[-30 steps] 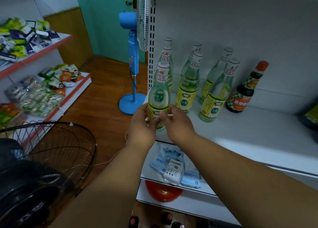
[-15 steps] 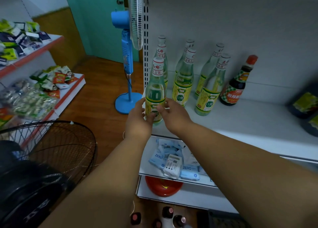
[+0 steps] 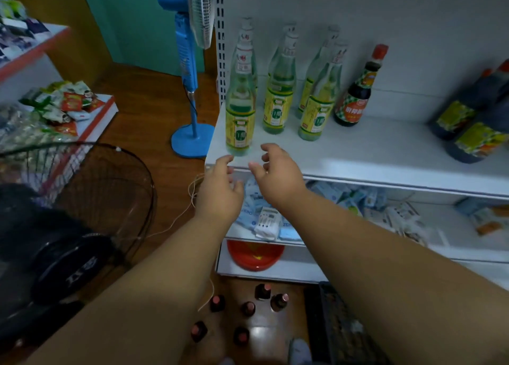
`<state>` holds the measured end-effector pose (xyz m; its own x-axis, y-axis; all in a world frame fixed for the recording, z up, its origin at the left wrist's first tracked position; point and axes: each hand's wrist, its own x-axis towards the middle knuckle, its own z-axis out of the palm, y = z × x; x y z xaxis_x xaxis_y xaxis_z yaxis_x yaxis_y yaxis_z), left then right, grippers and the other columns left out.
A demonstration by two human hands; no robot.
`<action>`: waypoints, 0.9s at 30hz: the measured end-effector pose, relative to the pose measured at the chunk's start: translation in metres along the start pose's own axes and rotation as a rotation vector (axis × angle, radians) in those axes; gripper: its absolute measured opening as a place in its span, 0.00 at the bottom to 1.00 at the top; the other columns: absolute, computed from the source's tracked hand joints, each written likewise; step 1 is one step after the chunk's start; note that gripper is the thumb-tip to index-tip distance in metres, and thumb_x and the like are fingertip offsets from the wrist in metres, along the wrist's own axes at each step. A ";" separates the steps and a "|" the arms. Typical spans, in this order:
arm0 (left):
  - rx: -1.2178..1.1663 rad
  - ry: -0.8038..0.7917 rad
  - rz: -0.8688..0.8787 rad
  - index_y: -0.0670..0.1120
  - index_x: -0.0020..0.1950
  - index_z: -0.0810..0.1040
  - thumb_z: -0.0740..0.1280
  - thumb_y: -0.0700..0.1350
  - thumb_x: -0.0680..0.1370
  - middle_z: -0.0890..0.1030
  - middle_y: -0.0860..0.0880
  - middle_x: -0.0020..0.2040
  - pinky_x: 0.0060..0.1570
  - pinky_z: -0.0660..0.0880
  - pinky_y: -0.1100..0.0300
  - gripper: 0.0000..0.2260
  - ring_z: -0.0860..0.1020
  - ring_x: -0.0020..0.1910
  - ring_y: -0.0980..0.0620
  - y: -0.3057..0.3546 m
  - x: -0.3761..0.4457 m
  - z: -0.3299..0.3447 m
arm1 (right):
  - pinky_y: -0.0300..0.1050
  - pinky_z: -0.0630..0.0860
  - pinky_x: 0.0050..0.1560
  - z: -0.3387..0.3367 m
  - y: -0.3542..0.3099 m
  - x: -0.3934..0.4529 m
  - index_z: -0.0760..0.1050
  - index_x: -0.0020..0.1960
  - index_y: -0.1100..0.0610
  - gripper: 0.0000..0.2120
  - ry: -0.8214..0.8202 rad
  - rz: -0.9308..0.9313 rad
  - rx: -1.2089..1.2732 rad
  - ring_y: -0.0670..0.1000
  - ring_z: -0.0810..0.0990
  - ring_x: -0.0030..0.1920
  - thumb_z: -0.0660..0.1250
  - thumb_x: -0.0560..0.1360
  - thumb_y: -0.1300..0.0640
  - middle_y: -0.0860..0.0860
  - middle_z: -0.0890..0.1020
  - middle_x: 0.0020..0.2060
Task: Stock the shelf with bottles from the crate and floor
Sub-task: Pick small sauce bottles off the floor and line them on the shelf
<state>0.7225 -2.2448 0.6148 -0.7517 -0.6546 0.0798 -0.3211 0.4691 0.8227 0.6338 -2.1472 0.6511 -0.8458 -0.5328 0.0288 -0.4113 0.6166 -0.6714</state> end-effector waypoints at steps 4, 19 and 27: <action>0.084 -0.038 0.016 0.53 0.71 0.68 0.64 0.41 0.77 0.76 0.51 0.61 0.56 0.76 0.54 0.23 0.77 0.55 0.54 -0.010 -0.053 -0.002 | 0.55 0.74 0.60 -0.001 0.009 -0.045 0.65 0.72 0.53 0.22 -0.033 -0.121 -0.057 0.56 0.76 0.60 0.63 0.80 0.50 0.55 0.75 0.62; 0.263 -0.153 -0.316 0.54 0.67 0.71 0.66 0.44 0.76 0.77 0.55 0.57 0.52 0.75 0.55 0.20 0.77 0.52 0.56 -0.144 -0.253 0.109 | 0.52 0.76 0.57 0.103 0.195 -0.188 0.69 0.69 0.52 0.21 -0.407 -0.055 -0.104 0.55 0.78 0.57 0.67 0.77 0.51 0.54 0.74 0.61; 0.244 -0.245 -0.396 0.47 0.60 0.76 0.62 0.39 0.76 0.79 0.44 0.52 0.50 0.75 0.54 0.13 0.78 0.49 0.46 -0.279 -0.282 0.164 | 0.53 0.75 0.57 0.242 0.286 -0.225 0.71 0.67 0.54 0.20 -0.571 0.053 -0.153 0.56 0.77 0.59 0.67 0.77 0.50 0.55 0.74 0.62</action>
<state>0.9293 -2.0935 0.2706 -0.6486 -0.6658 -0.3690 -0.7110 0.3568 0.6059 0.7887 -1.9915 0.2734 -0.5669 -0.7006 -0.4333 -0.4541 0.7046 -0.5452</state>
